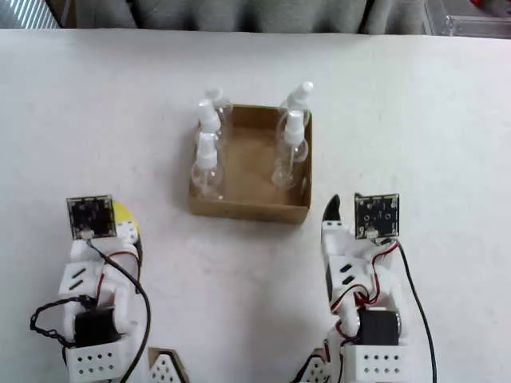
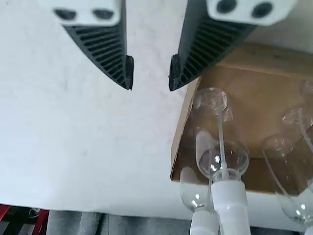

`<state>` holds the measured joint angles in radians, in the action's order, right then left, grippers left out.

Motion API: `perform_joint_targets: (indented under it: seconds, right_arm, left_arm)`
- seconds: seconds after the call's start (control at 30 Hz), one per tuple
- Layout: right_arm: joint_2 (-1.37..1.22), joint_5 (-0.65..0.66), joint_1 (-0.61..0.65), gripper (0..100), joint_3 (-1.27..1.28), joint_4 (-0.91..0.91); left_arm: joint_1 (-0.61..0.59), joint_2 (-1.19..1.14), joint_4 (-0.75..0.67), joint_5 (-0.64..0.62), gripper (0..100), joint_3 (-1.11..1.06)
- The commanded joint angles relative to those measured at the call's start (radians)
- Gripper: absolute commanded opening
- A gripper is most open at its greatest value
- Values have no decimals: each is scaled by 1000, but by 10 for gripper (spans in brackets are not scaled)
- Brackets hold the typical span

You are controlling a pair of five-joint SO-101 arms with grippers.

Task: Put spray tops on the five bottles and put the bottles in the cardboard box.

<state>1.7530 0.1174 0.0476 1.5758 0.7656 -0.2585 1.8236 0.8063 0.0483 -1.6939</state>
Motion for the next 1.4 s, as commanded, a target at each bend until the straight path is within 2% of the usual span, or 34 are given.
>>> perform_joint_targets:
  seconds: [0.0, 0.13, 0.37, 0.5, 0.8, 0.87, 1.37]
  right_arm:
    - [54, 2, -7, 84, 0, 110]
    - [47, 2, -7, 84, 60, 114]
    - [45, 0, -7, 84, 115, 147]
    - [45, 0, -5, 84, 115, 208]
    - [45, 5, -12, 84, 115, 440]
    - [47, 8, -13, 84, 115, 510]
    - [45, 9, -13, 84, 115, 503]
  left_arm:
    - [-2, 5, 15, 49, 22, 2]
    - [-2, 5, 21, 52, 22, 2]
    - [-2, 5, 167, 55, 23, 2]
    - [-1, 5, 226, 55, 23, 2]
    - [-4, 7, 477, 54, 24, 2]
    - [-7, 7, 483, 51, 24, 2]
    - [-7, 7, 482, 52, 24, 2]
